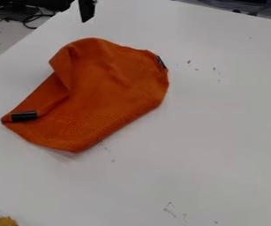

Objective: Unfold the cloth from right to left

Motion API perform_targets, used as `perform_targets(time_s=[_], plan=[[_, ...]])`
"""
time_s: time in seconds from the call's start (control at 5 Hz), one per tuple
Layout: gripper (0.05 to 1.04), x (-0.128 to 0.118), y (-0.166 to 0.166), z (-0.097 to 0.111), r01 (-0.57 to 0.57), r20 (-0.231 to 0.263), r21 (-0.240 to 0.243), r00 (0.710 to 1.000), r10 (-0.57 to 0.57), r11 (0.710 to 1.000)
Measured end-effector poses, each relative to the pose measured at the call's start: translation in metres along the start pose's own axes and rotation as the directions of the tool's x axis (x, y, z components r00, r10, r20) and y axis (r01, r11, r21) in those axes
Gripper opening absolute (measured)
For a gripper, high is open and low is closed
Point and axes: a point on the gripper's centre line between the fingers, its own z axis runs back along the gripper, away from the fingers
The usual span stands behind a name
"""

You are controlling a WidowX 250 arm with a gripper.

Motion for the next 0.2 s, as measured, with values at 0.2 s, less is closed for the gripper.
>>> perform_targets(time_s=[0.2], plan=[[1.001,-0.0085,-0.0153,-0.0037,-0.020,-0.028,-0.024,0.999,0.019,1.000]])
